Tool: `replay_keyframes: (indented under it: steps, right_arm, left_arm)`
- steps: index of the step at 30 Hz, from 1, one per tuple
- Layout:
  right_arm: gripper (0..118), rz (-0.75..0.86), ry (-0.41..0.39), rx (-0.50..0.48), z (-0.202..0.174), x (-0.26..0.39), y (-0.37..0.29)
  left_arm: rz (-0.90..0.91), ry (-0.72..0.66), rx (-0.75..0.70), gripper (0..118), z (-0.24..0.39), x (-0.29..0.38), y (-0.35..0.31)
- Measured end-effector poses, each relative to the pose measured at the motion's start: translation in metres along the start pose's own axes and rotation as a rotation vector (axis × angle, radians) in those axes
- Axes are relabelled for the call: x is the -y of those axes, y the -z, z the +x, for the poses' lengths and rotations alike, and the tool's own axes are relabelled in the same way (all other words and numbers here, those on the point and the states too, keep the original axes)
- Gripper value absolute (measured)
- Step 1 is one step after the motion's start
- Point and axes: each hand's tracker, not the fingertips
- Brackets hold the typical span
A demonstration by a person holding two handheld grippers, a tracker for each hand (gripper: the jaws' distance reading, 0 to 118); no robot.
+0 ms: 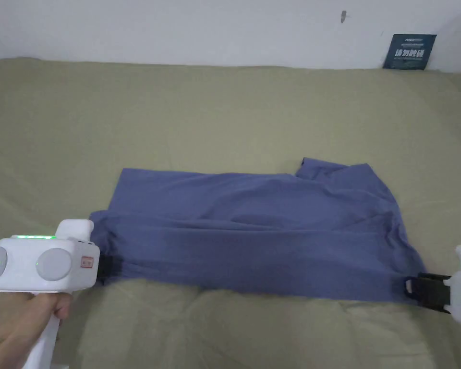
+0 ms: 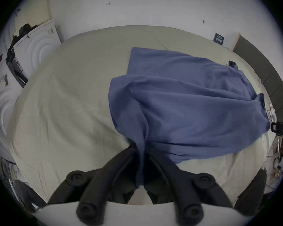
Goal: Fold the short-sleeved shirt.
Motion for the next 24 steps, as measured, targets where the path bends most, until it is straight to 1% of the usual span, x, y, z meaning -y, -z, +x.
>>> replay_keyframes:
  steps: [2,3,4,5,6,7,9,10,12,13,14,17,18,21,22,24]
  right_arm:
    - [103,-0.044,0.005,-0.006,-0.003,-0.001,0.011]
    - [100,0.059,0.030,0.009,-0.005,0.001,0.005]
    - [93,0.001,0.009,0.020,-0.007,0.005,0.009]
    - [73,-0.028,0.010,0.046,-0.008,0.007,0.014]
    - [27,-0.029,0.017,0.043,-0.010,-0.006,0.018]
    - [9,-0.028,0.028,0.039,-0.010,-0.009,0.019]
    - [9,-0.034,0.042,0.046,-0.012,-0.009,0.016]
    - [9,-0.025,0.005,0.002,-0.006,-0.007,0.026]
    - [8,-0.024,0.003,-0.004,-0.007,-0.007,0.021]
    - [8,-0.008,-0.015,0.000,-0.009,-0.006,0.015]
    - [8,0.015,0.015,0.031,-0.010,-0.004,0.000]
    - [8,0.030,0.001,0.014,-0.015,0.004,-0.031]
    - [8,-0.004,0.017,-0.012,-0.005,0.005,-0.022]
    - [8,0.001,0.004,-0.027,0.003,0.021,-0.039]
    - [8,0.025,0.003,-0.011,-0.003,0.038,-0.053]
    - [8,0.007,-0.002,-0.028,-0.003,0.059,-0.066]
  left_arm:
    - [-0.003,0.014,-0.010,6,0.001,-0.002,0.004]
    - [-0.003,0.016,-0.011,6,0.001,-0.003,0.005]
    - [-0.003,0.018,-0.012,6,0.000,-0.003,0.005]
    - [0.001,0.017,-0.013,6,0.001,-0.001,0.005]
    - [0.003,0.012,-0.012,6,0.001,-0.001,0.006]
    - [0.004,0.004,-0.012,6,0.001,0.000,0.006]
    - [0.016,-0.003,-0.016,6,0.002,0.002,0.002]
    - [0.020,-0.002,-0.015,6,0.003,0.004,-0.001]
    - [0.032,0.008,-0.022,6,0.004,0.005,-0.007]
    - [0.028,0.009,-0.022,6,0.002,0.004,-0.010]
    - [0.030,0.012,-0.022,6,0.000,0.004,-0.013]
    - [0.048,-0.003,-0.010,6,-0.005,0.013,-0.030]
    - [0.052,-0.008,-0.007,6,-0.007,0.018,-0.037]
    - [0.052,-0.010,-0.015,6,-0.013,0.041,-0.058]
    - [0.050,-0.010,-0.017,6,-0.015,0.053,-0.065]
    - [0.040,-0.003,-0.014,6,-0.019,0.078,-0.077]
